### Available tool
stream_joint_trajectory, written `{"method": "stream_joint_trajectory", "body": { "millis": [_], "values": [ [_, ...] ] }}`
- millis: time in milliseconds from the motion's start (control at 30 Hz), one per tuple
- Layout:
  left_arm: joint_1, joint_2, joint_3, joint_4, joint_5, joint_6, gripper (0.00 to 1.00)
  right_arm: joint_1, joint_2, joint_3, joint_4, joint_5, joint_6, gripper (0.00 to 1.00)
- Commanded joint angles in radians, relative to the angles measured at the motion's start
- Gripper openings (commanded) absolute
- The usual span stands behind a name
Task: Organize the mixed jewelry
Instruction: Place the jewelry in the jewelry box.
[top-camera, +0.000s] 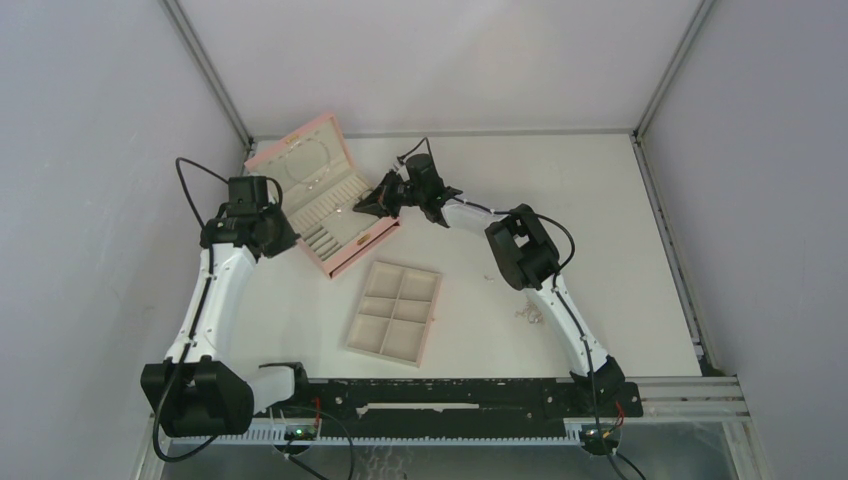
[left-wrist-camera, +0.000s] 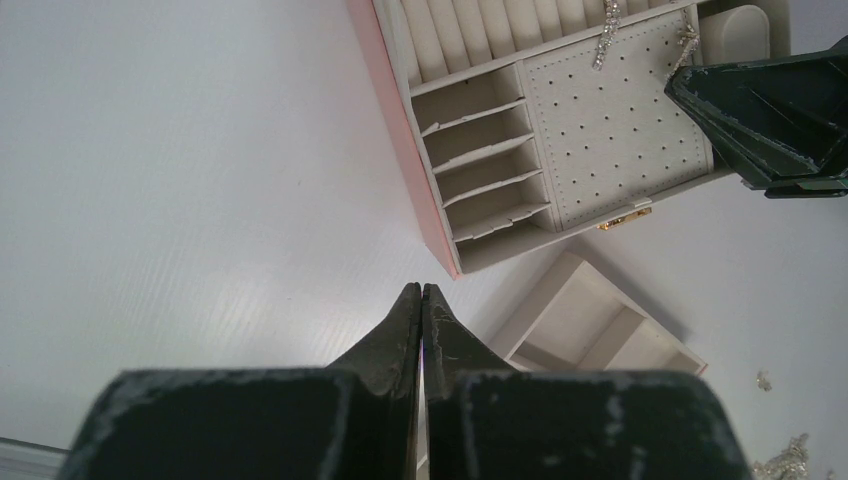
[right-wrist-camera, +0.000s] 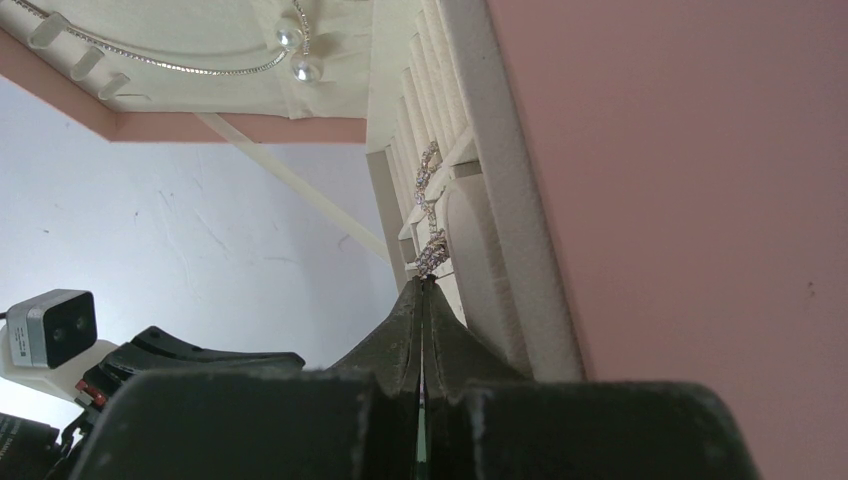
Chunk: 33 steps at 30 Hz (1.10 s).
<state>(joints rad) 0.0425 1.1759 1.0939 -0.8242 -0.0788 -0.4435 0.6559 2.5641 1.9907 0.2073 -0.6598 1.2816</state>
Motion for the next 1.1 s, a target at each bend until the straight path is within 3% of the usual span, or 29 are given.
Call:
{"method": "stream_joint_trajectory", "body": {
  "millis": [0, 1067],
  "values": [
    [0.011, -0.019, 0.008, 0.019, -0.013, 0.022, 0.04, 0.025, -0.001, 0.036, -0.036, -0.021, -0.001, 0.0],
    [0.01, -0.018, 0.014, 0.017, -0.014, 0.025, 0.04, 0.002, 0.005, 0.038, -0.036, 0.002, 0.007, 0.0]
  ]
}}
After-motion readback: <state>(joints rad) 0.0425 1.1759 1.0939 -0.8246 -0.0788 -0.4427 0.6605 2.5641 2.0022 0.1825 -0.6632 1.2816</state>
